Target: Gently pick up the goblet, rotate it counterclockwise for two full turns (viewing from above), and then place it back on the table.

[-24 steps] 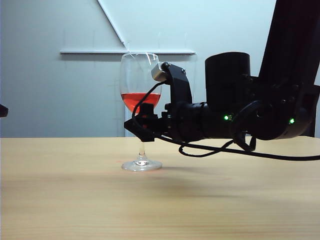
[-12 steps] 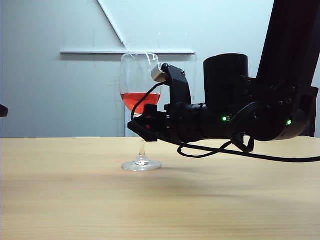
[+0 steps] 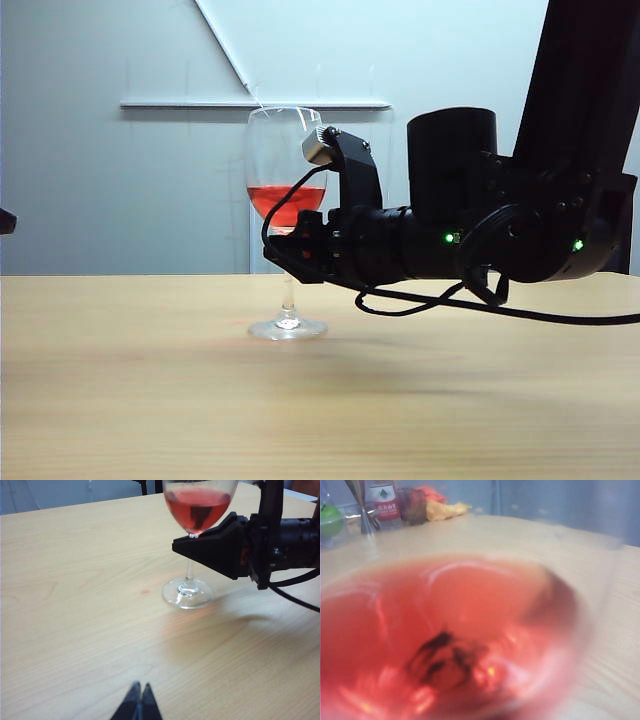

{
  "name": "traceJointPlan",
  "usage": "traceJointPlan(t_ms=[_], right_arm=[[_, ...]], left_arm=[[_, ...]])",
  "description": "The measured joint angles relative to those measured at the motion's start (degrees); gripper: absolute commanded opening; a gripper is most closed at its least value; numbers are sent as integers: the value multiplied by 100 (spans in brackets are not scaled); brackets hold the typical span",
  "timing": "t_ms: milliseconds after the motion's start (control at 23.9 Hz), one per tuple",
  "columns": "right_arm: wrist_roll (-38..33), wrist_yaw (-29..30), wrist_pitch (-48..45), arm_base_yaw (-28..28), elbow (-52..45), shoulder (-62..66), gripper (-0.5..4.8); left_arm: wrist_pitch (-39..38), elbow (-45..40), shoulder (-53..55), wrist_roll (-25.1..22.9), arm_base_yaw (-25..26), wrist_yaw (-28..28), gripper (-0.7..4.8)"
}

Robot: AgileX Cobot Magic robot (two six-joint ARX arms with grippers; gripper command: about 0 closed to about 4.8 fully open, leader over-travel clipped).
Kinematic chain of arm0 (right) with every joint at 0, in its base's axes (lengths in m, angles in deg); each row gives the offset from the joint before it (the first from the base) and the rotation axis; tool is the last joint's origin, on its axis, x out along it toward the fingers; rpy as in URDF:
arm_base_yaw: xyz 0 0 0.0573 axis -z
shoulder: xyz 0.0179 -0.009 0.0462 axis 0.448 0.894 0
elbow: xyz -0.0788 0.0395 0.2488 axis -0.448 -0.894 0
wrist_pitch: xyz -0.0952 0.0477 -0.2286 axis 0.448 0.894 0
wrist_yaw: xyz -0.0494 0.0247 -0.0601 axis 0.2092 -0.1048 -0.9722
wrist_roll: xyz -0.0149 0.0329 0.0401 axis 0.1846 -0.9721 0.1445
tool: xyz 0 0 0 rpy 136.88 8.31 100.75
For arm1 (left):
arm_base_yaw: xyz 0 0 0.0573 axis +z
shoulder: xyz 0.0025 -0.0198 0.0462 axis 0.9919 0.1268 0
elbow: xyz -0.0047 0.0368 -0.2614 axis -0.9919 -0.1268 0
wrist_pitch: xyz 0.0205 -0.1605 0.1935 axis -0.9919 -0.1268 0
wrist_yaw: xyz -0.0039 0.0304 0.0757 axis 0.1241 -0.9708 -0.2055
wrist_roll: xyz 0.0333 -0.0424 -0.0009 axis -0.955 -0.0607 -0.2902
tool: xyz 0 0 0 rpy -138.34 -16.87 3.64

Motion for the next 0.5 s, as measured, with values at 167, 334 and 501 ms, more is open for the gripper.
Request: traceJointPlan(t_ms=[167,334,501], right_arm=[[-48,-2,20,2,0,9,-5],[-133,-2,-28,2,-2,15,-5],[-455,2,-111,7,-59,-72,-5]], left_arm=[[0,0,0,-2,0,0,-5],[0,0,-2,0,0,0,-5],[-2,0,-240,-2,2,0,-5]])
